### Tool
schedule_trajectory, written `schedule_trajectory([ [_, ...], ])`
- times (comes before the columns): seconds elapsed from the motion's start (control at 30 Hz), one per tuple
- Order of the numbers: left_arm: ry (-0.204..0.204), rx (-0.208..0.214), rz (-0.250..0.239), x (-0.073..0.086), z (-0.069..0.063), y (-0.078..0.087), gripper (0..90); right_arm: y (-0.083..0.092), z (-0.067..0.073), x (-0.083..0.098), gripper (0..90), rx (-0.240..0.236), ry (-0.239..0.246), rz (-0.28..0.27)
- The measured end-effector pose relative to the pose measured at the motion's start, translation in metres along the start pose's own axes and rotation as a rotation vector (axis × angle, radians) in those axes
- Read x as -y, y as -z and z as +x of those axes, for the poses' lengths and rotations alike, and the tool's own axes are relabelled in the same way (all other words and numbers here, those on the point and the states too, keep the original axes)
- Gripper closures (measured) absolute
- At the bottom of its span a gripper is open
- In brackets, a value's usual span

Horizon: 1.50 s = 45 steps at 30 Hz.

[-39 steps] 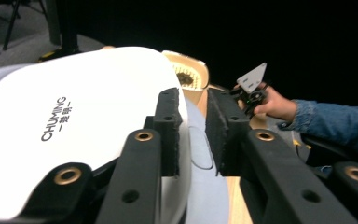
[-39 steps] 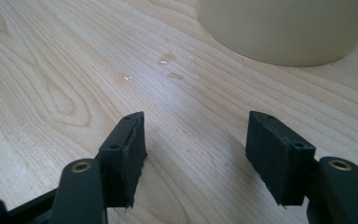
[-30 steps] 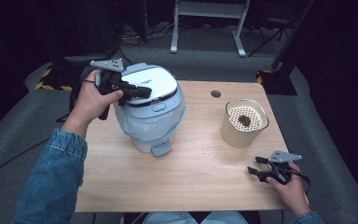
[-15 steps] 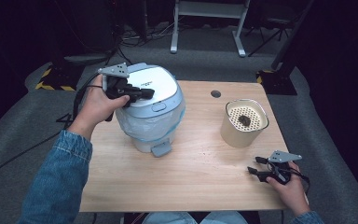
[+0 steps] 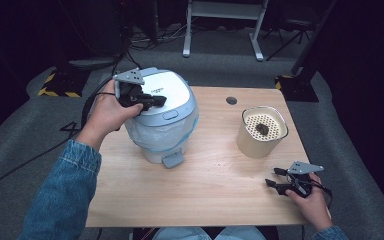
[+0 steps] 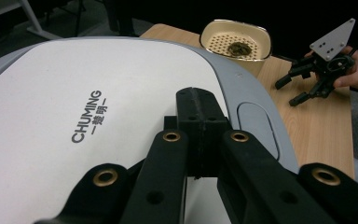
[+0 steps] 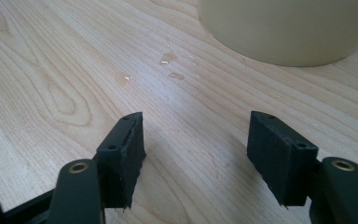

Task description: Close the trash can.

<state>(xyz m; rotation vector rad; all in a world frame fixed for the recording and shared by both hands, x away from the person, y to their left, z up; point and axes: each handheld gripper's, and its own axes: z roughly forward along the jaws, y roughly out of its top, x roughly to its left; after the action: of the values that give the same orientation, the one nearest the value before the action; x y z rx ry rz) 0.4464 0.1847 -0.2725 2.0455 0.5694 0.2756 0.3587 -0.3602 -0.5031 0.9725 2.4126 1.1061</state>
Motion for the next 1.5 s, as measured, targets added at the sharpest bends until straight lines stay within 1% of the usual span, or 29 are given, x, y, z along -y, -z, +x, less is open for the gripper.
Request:
schedule_trajectory([
  [0.03,0.022,-0.031,-0.005,-0.001,-0.003,0.001,76.3,0.000,0.000,0.000,36.7,0.000,0.000,0.000],
  [0.07,0.021,-0.042,-0.003,0.000,-0.006,0.003,64.9,0.000,0.000,0.000,36.5,-0.001,0.001,0.001],
  [0.1,0.014,-0.046,-0.008,0.000,-0.007,0.005,61.6,0.000,0.000,0.000,36.4,-0.001,0.002,0.001],
  [0.13,0.012,-0.053,-0.025,0.002,-0.011,0.009,59.0,0.000,0.000,0.000,36.4,-0.004,0.002,0.001],
  [0.2,0.003,-0.066,-0.052,0.005,-0.017,0.016,49.5,0.000,-0.001,0.000,36.3,-0.006,0.003,0.001],
  [0.27,0.002,-0.068,-0.061,0.009,-0.024,0.025,42.8,0.000,-0.001,0.000,36.2,-0.006,0.003,0.001],
  [0.3,0.005,-0.073,-0.065,0.011,-0.028,0.030,41.3,0.000,-0.001,0.000,36.3,-0.006,0.003,0.001],
  [0.37,-0.005,-0.091,-0.070,0.015,-0.038,0.042,39.3,0.000,-0.001,0.000,36.3,-0.006,0.003,0.001],
  [0.43,0.002,-0.098,-0.076,0.020,-0.048,0.051,38.0,0.000,-0.001,0.000,36.3,-0.006,0.003,0.001],
  [0.5,-0.010,-0.113,-0.062,0.025,-0.057,0.058,36.9,0.000,-0.001,0.000,36.2,-0.006,0.003,0.001],
  [0.53,-0.001,-0.117,-0.055,0.028,-0.061,0.061,36.6,-0.001,-0.001,0.000,36.3,-0.006,0.003,0.001],
  [0.6,0.004,-0.130,-0.053,0.033,-0.067,0.065,35.8,-0.001,-0.001,0.000,36.2,-0.006,0.003,0.001],
  [0.67,0.018,-0.138,-0.047,0.039,-0.072,0.067,34.9,-0.001,-0.001,0.000,36.2,-0.006,0.003,0.001],
  [0.7,0.025,-0.142,-0.039,0.044,-0.076,0.068,34.7,0.000,0.000,0.000,36.2,-0.005,0.004,0.002],
  [0.8,0.027,-0.173,-0.009,0.053,-0.082,0.068,34.2,0.000,0.000,0.000,36.2,-0.004,0.005,0.001],
  [0.83,0.030,-0.175,-0.003,0.057,-0.084,0.068,33.7,0.000,0.000,0.000,36.2,-0.004,0.005,0.001],
  [0.9,0.042,-0.181,0.011,0.065,-0.086,0.066,33.5,0.000,0.000,0.000,36.1,-0.004,0.005,0.001],
  [0.93,0.043,-0.183,0.017,0.071,-0.087,0.065,33.4,0.000,0.000,0.000,36.2,-0.004,0.005,0.001],
  [1.03,0.058,-0.185,0.022,0.084,-0.088,0.061,32.8,-0.001,0.000,0.000,35.4,-0.007,0.006,0.002],
  [1.13,0.077,-0.191,0.035,0.099,-0.087,0.058,32.8,-0.001,0.000,0.000,35.1,-0.008,0.008,0.001],
  [1.2,0.084,-0.204,0.046,0.108,-0.086,0.056,32.9,-0.001,0.000,0.000,35.1,-0.008,0.007,0.002],
  [1.27,0.108,-0.210,0.073,0.120,-0.084,0.053,34.4,-0.001,0.000,0.000,35.0,-0.008,0.008,0.001],
  [1.37,0.130,-0.218,0.089,0.134,-0.081,0.049,34.7,-0.001,0.000,0.000,35.0,-0.009,0.007,0.002],
  [1.47,0.164,-0.218,0.082,0.150,-0.079,0.044,34.3,-0.001,0.000,0.000,35.0,-0.008,0.008,0.002],
  [1.5,0.170,-0.218,0.083,0.154,-0.079,0.043,33.9,-0.001,0.000,0.000,35.0,-0.008,0.007,0.002],
])
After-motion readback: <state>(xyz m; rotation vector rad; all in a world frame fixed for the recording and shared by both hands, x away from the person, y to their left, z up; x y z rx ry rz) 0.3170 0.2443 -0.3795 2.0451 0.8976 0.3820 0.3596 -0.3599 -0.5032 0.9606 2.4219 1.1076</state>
